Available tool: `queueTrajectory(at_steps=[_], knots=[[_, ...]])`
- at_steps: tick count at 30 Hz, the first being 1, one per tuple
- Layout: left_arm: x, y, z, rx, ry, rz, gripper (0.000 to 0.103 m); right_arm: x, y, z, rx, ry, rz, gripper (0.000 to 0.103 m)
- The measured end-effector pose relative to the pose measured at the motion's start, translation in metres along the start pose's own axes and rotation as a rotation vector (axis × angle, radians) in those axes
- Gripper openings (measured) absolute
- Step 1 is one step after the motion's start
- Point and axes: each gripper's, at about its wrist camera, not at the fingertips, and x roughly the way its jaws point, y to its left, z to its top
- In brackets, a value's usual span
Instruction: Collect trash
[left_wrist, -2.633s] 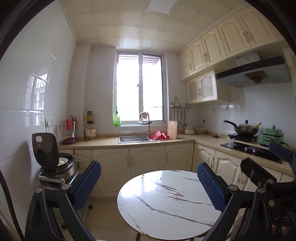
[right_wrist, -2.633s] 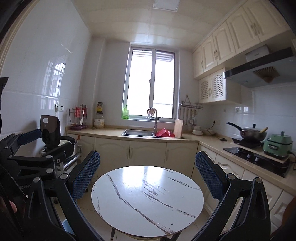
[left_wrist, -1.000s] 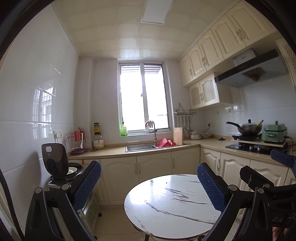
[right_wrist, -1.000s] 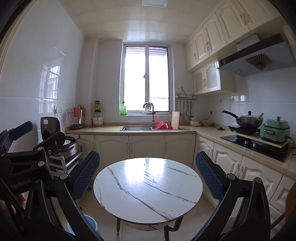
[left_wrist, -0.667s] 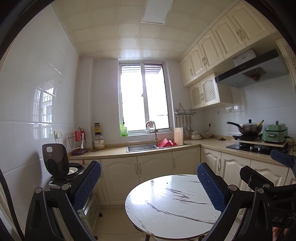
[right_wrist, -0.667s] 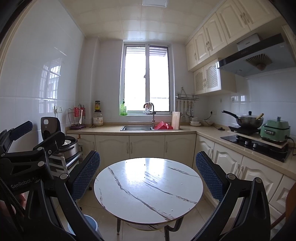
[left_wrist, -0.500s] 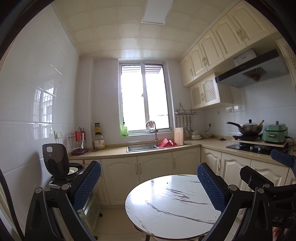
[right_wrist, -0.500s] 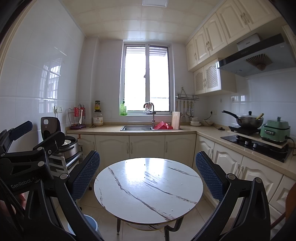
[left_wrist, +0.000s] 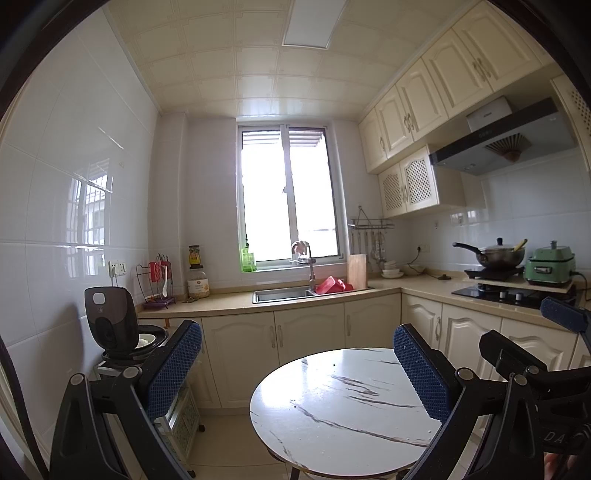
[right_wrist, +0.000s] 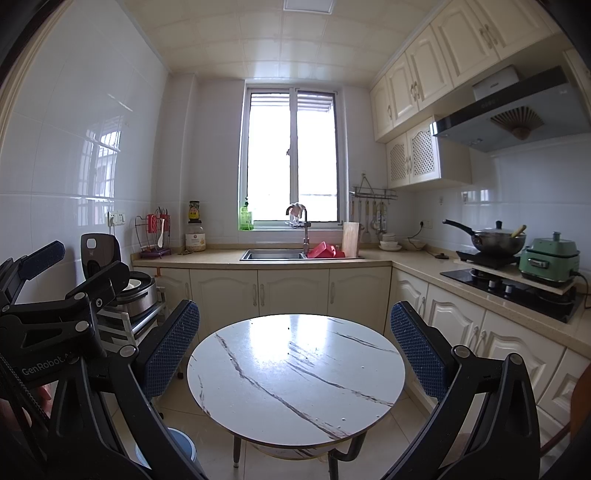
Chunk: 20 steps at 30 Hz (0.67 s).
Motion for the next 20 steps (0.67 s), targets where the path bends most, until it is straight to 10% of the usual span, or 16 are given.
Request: queueTrajectory(at_steps=[20], knots=[[0.0050, 0.0005, -0.0027, -0.001, 0.002, 0.006, 0.102, 0.0003, -0.0008, 0.0001, 0.001, 0.001, 0.000, 0.103]])
